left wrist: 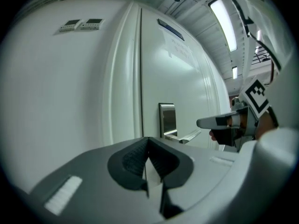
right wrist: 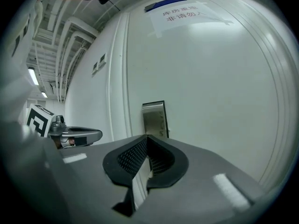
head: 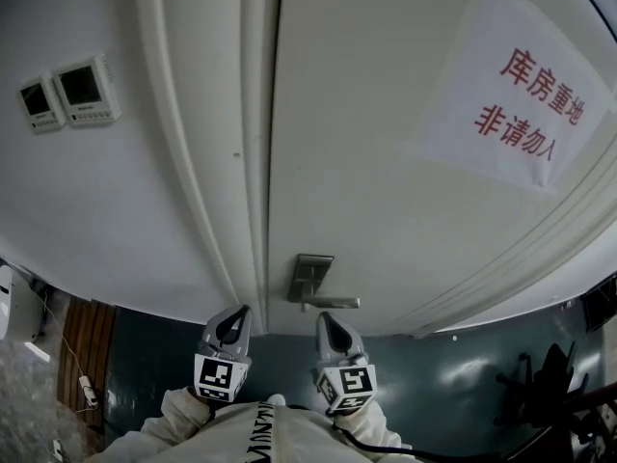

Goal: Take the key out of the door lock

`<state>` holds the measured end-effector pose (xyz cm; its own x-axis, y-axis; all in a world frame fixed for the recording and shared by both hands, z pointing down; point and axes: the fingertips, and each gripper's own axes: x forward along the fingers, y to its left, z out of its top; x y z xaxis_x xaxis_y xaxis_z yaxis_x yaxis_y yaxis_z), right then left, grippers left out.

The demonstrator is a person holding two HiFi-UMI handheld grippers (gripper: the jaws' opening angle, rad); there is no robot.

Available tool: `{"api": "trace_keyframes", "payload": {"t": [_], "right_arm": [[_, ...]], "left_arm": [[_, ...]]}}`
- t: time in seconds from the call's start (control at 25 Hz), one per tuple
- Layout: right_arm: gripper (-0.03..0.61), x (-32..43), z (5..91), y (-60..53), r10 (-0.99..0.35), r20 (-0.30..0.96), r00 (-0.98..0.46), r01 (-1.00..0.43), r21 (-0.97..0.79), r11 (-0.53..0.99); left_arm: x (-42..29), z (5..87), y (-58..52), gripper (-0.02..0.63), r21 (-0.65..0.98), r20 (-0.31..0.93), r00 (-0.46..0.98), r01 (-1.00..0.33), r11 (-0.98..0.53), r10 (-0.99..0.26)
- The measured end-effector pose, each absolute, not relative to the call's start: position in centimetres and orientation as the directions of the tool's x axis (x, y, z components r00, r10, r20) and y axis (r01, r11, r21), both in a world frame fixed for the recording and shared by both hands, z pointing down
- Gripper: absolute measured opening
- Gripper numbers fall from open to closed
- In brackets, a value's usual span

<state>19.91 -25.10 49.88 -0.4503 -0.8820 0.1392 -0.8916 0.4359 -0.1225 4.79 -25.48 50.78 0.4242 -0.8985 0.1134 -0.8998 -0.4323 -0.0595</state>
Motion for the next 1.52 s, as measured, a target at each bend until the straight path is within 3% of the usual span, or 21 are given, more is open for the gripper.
{"api": "trace_keyframes", "payload": {"t": [0.88, 1.08, 1.2, 1.28, 1.52], "right_arm": [[0.001, 18.1, 52.2, -22.2, -0.907, 0.187, -0.377, -0.916, -0.220, 0.336], [0.002, 18.3, 52.4, -22.7, -0.913, 0.148, -0.381, -0.881, -0.357, 0.310], [0.007, 18.3, 53.6, -23.0, -0.899, 0.136, -0.416, -0.799, -0.526, 0.290], [0.068, 18.4, 54.5, -23.4, -0.889, 0.112, -0.444, -0.692, -0.673, 0.261], [0.137, 19.5, 57.8, -24.4, -0.891, -0.021, -0.454, -0.224, -0.965, 0.136]], "left_arm": [[3.3, 51.3, -23.6, -0.002, -0.043, 0.140, 0.496, -0.861, -0.506, -0.857], [3.0, 51.1, -23.9, -0.002, -0.042, 0.136, 0.513, -0.852, -0.523, -0.847], [2.9, 51.2, -24.0, -0.002, -0.040, 0.140, 0.519, -0.848, -0.529, -0.843], [2.9, 51.3, -24.0, -0.002, -0.040, 0.142, 0.523, -0.845, -0.533, -0.840], [2.8, 51.1, -24.3, -0.002, -0.046, 0.144, 0.527, -0.842, -0.537, -0.838]]}}
